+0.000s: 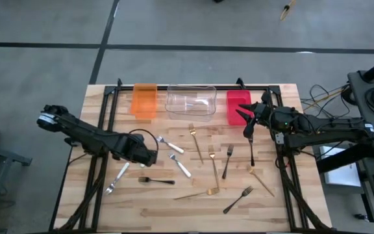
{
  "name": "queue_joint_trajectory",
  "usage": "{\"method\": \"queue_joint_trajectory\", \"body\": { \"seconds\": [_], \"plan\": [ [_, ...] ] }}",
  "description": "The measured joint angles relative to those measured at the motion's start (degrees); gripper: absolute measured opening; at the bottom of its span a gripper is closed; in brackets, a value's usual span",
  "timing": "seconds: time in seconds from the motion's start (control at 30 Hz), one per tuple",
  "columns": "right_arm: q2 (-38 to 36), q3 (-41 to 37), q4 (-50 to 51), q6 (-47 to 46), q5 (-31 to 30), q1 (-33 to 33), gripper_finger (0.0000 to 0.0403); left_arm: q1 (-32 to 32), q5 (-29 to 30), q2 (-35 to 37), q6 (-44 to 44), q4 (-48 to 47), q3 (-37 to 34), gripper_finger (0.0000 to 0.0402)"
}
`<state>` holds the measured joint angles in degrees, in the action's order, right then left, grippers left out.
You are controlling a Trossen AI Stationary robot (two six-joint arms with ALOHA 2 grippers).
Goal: Sort silverware by color (type)
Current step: Put the white fork into the transparent bin
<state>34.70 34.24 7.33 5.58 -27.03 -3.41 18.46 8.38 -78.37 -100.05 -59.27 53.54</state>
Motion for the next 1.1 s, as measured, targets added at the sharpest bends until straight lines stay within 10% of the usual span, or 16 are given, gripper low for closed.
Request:
{"method": "queue_joint_trajectory", "body": {
  "seconds": [0.43, 1.1],
  "plan": [
    [0.0, 0.0, 0.0, 0.5, 0.0, 0.0, 0.01, 2.0, 4.5, 0.0, -3.4, -3.1, -2.1, 0.0164],
    [0.0, 0.0, 0.0, 1.3, 0.0, 0.0, 0.01, 0.5, 6.2, -4.7, -7.5, 7.2, -9.3, 0.0172]
  ]
}}
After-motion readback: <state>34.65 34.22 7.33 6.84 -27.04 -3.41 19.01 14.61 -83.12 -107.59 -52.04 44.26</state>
